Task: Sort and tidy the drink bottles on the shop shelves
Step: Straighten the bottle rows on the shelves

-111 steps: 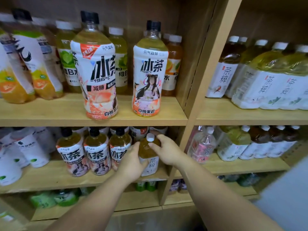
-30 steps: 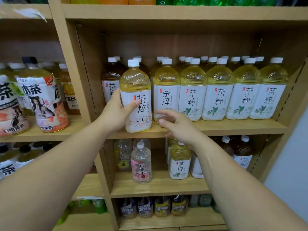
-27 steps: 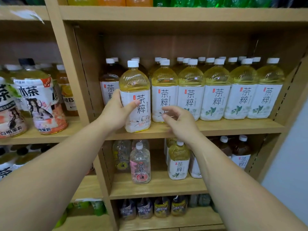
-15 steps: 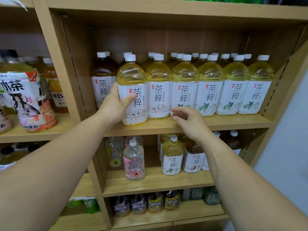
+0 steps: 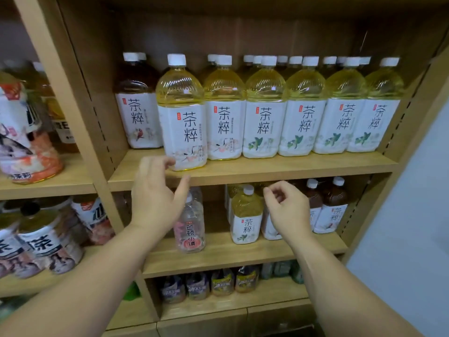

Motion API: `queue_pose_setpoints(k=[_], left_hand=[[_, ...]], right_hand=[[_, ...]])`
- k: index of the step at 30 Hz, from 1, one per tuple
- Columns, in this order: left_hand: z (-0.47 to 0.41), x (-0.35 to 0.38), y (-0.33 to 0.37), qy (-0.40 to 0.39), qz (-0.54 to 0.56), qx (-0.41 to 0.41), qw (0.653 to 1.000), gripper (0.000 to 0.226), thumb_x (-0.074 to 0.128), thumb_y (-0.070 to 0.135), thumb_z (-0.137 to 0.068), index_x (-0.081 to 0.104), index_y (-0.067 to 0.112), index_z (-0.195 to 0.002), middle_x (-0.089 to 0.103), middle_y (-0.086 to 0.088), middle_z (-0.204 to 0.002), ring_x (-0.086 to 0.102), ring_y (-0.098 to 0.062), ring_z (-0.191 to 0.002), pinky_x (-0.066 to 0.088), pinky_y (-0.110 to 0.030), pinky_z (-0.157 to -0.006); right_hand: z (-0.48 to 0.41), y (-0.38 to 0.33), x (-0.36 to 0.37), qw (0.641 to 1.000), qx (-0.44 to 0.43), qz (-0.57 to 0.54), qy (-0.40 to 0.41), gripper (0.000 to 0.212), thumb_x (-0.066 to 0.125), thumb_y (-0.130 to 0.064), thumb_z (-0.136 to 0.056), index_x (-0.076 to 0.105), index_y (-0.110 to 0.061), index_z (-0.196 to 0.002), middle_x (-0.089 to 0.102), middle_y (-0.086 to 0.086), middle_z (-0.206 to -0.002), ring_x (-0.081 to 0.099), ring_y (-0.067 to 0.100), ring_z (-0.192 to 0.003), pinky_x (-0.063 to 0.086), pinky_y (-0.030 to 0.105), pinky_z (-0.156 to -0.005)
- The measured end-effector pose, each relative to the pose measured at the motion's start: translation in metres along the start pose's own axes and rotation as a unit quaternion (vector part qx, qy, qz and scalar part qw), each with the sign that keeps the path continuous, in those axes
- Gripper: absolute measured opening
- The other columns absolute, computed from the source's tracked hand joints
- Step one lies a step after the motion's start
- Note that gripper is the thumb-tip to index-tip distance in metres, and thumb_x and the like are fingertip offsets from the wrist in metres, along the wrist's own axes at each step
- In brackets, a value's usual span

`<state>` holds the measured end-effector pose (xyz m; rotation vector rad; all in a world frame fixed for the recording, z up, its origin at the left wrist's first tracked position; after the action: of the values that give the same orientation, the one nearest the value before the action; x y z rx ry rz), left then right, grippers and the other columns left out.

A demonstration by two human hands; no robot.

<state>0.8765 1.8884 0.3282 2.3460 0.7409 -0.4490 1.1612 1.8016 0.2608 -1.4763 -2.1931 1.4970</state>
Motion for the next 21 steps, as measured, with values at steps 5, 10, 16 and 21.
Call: queue_pose_setpoints(k=[5, 10, 16, 21], left_hand=[[0.032, 0.04, 0.016, -0.076, -0.011, 0.115, 0.99, 0.019, 0.066, 0.026, -0.087, 0.065, 0.012, -0.099, 0.06, -0.001, -0.096, 0.06, -0.024, -0.089, 0.053, -0.04, -0.077], [0.066, 0.112, 0.003, -0.263, -0.009, 0.029, 0.964, 0.047, 0.075, 0.03, -0.088, 0.059, 0.022, -0.132, 0.06, 0.001, -0.126, 0.061, -0.02, -0.112, 0.054, -0.042, -0.094], [0.093, 0.168, -0.019, -0.367, 0.02, -0.063, 0.928, 0.075, 0.077, 0.032, -0.086, 0.04, 0.024, -0.151, 0.05, -0.003, -0.145, 0.058, -0.02, -0.121, 0.048, -0.034, -0.102], [0.112, 0.194, -0.025, -0.4, 0.045, -0.106, 0.909, 0.091, 0.08, 0.039, -0.083, 0.029, 0.027, -0.157, 0.042, -0.002, -0.154, 0.052, -0.022, -0.129, 0.045, -0.037, -0.109]], right_hand=[[0.0, 0.039, 0.052, 0.966, 0.059, 0.129, -0.216, 0.041, 0.07, -0.033, -0.094, 0.056, -0.017, -0.13, 0.049, 0.001, -0.112, 0.055, 0.024, -0.109, 0.046, 0.033, -0.088], [-0.007, 0.053, 0.087, 0.939, 0.103, 0.173, -0.279, 0.046, 0.059, -0.035, -0.102, 0.048, -0.01, -0.14, 0.057, 0.011, -0.113, 0.058, 0.029, -0.1, 0.044, 0.032, -0.079], [-0.002, 0.058, 0.071, 0.972, 0.046, 0.149, -0.175, 0.041, 0.061, -0.042, -0.099, 0.051, -0.018, -0.13, 0.059, 0.01, -0.115, 0.057, 0.031, -0.111, 0.049, 0.039, -0.083], [0.027, 0.059, 0.052, 0.983, -0.027, 0.13, -0.127, 0.04, 0.067, -0.038, -0.095, 0.058, -0.024, -0.131, 0.056, -0.005, -0.114, 0.058, 0.019, -0.106, 0.049, 0.034, -0.08]])
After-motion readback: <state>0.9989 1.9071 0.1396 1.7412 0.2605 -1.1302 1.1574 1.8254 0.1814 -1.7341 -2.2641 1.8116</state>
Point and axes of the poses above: each hand's wrist, its own z-axis away from the middle knuckle, its own x-axis out of the palm, y = z × x, the point moved 7 cm from there along -z, towards the middle knuckle
